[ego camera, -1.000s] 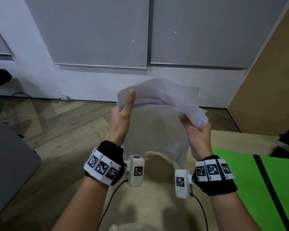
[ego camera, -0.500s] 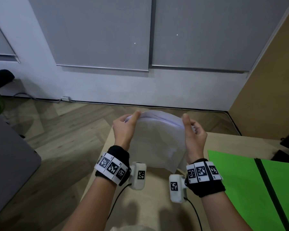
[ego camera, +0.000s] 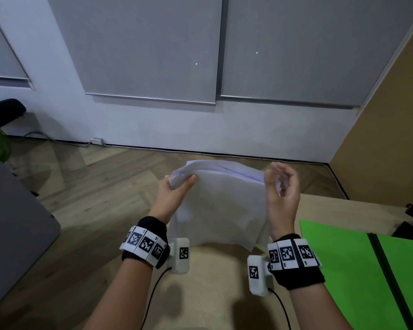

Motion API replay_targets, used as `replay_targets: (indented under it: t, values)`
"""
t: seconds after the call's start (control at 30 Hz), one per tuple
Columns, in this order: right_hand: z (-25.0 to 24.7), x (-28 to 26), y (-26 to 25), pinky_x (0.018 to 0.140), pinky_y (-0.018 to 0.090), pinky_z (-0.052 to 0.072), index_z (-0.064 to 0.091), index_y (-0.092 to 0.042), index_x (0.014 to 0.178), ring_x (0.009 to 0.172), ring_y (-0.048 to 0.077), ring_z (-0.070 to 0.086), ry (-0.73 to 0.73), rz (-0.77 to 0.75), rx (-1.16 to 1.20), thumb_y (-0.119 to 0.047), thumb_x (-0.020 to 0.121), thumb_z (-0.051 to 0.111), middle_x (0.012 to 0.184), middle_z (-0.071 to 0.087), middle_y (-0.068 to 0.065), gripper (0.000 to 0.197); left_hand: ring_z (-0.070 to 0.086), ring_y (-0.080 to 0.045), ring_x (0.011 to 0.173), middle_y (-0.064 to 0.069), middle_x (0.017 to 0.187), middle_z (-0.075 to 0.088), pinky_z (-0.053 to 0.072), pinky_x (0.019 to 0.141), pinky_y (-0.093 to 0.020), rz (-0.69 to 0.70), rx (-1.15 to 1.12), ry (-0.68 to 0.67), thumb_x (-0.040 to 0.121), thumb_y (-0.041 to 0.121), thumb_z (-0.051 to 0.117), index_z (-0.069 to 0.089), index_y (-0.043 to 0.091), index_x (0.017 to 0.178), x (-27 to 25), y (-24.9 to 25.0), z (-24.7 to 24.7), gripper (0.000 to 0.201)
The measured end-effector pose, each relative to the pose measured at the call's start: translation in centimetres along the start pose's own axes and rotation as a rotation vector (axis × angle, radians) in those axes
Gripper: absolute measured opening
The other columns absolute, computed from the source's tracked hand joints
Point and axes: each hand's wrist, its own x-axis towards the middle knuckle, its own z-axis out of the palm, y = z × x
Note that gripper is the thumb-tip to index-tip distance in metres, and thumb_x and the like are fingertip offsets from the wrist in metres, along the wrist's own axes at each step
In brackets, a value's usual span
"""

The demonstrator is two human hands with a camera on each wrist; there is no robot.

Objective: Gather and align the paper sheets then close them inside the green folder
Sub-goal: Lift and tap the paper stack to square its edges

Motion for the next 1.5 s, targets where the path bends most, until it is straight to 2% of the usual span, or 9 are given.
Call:
replay_targets:
  t: [0.33, 0.53, 0.67, 0.83, 0.97, 1.07, 1.17, 1.37, 1.5]
  values:
    - [-0.2, -0.5, 0.8, 0.085, 0.031, 0.048, 0.063, -0.013, 0.095, 0.09, 0.004, 0.058, -0.077, -0.084, -0.19, -0.009, 0.076, 0.075, 0.097, 0.061, -0.001, 0.023, 0.062, 0.006, 0.062, 0.003, 0.072, 0.067, 0.049, 0.071, -0.021, 0.008, -0.026, 0.167, 0.072, 0.058, 0.072, 0.073, 0.026, 0.066, 0.3, 1.6, 2.9, 0.032]
    - [-0.8, -0.7, 1.3, 0.101, 0.03, 0.045, 0.034, -0.035, 0.139, 0.119, 0.014, 0.058, -0.235, 0.004, -0.112, -0.01, 0.079, 0.074, 0.119, 0.064, 0.004, 0.076, 0.065, -0.015, 0.076, 0.0, 0.079, 0.07, 0.051, 0.073, -0.031, -0.024, -0.115, 0.222, 0.071, 0.053, 0.07, 0.073, 0.013, 0.074, 0.7, 1.3, 2.7, 0.04]
    - [-0.8, -0.6, 0.8, 0.094, 0.006, 0.038, 0.045, -0.032, 0.136, 0.119, 0.0, 0.05, -0.266, -0.246, -0.33, -0.009, 0.092, 0.056, 0.126, 0.053, 0.003, 0.052, 0.055, -0.016, 0.064, 0.0, 0.066, 0.06, 0.044, 0.061, -0.026, 0.07, -0.192, 0.16, 0.083, 0.034, 0.067, 0.062, 0.015, 0.064, 0.8, 0.8, 1.8, 0.027]
    - [-0.6, -0.3, 1.2, 0.089, 0.025, 0.048, 0.071, -0.014, 0.107, 0.099, 0.012, 0.058, -0.179, -0.403, -0.446, 0.01, 0.087, 0.049, 0.108, 0.056, 0.009, 0.039, 0.046, -0.011, 0.056, 0.001, 0.058, 0.048, 0.039, 0.055, -0.024, 0.153, -0.149, 0.146, 0.082, 0.056, 0.064, 0.054, 0.021, 0.055, 0.9, -0.1, 0.4, 0.045]
    - [-0.5, -0.4, 0.7, 0.084, 0.028, 0.05, 0.062, -0.011, 0.106, 0.092, 0.001, 0.06, -0.151, -0.198, -0.311, -0.008, 0.083, 0.068, 0.1, 0.063, -0.004, 0.024, 0.07, -0.011, 0.069, 0.003, 0.074, 0.074, 0.057, 0.069, -0.026, 0.126, -0.054, -0.011, 0.049, 0.074, 0.076, 0.073, 0.021, 0.074, 0.8, -1.0, 0.1, 0.058]
    - [-0.6, -0.5, 1.4, 0.075, 0.014, 0.051, 0.053, -0.018, 0.12, 0.08, -0.007, 0.064, -0.245, 0.125, -0.153, -0.001, 0.078, 0.072, 0.091, 0.064, -0.016, 0.049, 0.075, -0.02, 0.091, -0.004, 0.094, 0.078, 0.059, 0.087, -0.045, 0.069, -0.029, -0.08, 0.067, 0.039, 0.085, 0.075, 0.02, 0.093, 0.4, -1.2, 0.6, 0.033]
    - [-0.7, 0.0, 1.8, 0.07, 0.028, 0.05, 0.069, -0.021, 0.088, 0.07, 0.0, 0.069, -0.204, 0.244, -0.174, -0.009, 0.08, 0.071, 0.071, 0.071, -0.012, 0.014, 0.073, -0.023, 0.096, 0.0, 0.09, 0.077, 0.057, 0.089, -0.049, 0.04, -0.024, -0.037, 0.078, 0.034, 0.077, 0.073, 0.027, 0.086, 0.5, -0.6, 1.0, 0.011]
    - [-1.9, 1.7, -3.5, 0.066, 0.015, 0.054, 0.069, -0.019, 0.084, 0.068, -0.006, 0.065, -0.298, 0.064, 0.033, -0.011, 0.077, 0.07, 0.071, 0.073, -0.014, 0.011, 0.066, -0.026, 0.102, -0.022, 0.114, 0.07, 0.053, 0.083, -0.04, 0.406, -0.045, -0.216, 0.073, 0.069, 0.062, 0.067, 0.001, 0.116, 1.1, 1.6, -1.2, 0.08]
    - [-3.0, 0.5, -0.4, 0.069, 0.012, 0.052, 0.066, -0.01, 0.097, 0.078, 0.002, 0.066, -0.358, 0.212, -0.029, -0.007, 0.074, 0.071, 0.085, 0.072, -0.009, 0.023, 0.071, -0.012, 0.088, -0.005, 0.096, 0.077, 0.055, 0.075, -0.025, 0.191, -0.096, -0.332, 0.055, 0.063, 0.081, 0.071, 0.009, 0.106, 0.2, -1.3, -1.0, 0.075]
